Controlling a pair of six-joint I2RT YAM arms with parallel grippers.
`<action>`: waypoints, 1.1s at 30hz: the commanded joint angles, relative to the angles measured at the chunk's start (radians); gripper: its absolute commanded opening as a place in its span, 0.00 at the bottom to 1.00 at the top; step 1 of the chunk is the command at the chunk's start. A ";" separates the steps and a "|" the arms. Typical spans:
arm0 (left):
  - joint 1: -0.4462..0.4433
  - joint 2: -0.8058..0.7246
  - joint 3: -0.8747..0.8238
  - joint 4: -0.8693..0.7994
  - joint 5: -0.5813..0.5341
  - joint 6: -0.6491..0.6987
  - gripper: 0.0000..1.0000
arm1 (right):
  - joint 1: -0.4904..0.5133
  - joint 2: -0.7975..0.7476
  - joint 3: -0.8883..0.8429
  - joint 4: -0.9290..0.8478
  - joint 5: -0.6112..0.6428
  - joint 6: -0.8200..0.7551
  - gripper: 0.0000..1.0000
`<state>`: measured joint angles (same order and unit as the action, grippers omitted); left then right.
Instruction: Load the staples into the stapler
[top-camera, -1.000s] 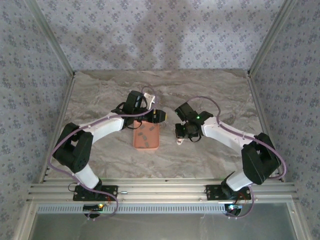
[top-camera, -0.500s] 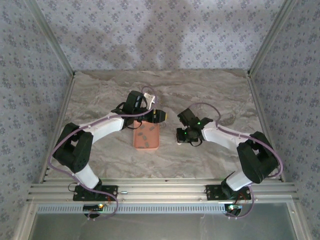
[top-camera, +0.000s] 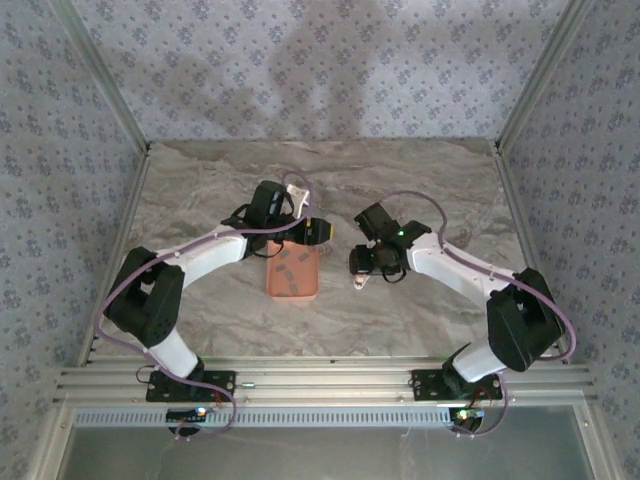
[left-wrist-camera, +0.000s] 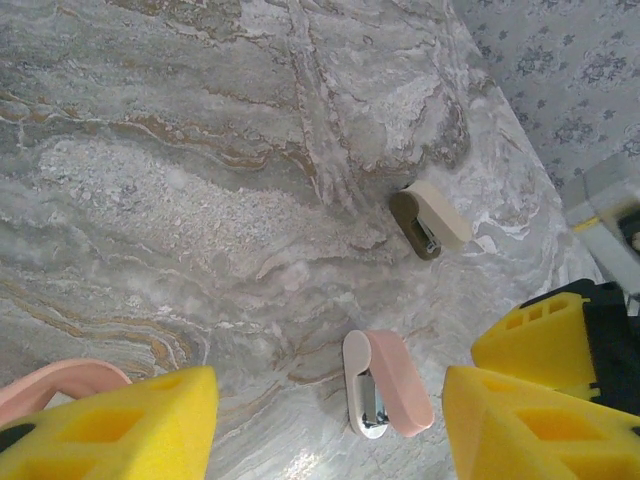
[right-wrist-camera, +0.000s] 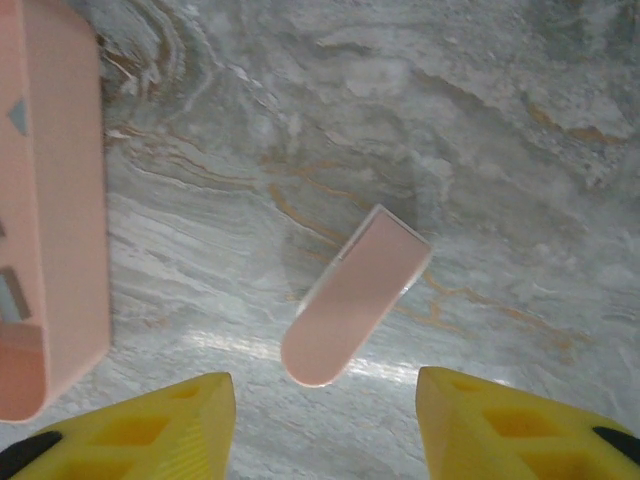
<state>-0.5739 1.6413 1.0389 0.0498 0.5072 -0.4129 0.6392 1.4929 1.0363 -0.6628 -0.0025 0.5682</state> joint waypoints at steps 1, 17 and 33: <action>0.007 -0.030 0.002 0.005 0.000 0.006 0.61 | -0.005 0.041 0.022 -0.071 0.024 0.027 0.54; 0.008 -0.033 -0.008 0.007 -0.007 0.008 0.61 | 0.025 0.031 0.010 0.048 -0.040 0.002 0.18; 0.008 -0.016 -0.017 0.039 0.004 -0.012 0.61 | 0.030 0.060 -0.071 0.084 -0.033 0.012 0.18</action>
<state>-0.5694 1.6306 1.0260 0.0578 0.5041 -0.4133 0.6727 1.5829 0.9615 -0.4633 -0.0597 0.5842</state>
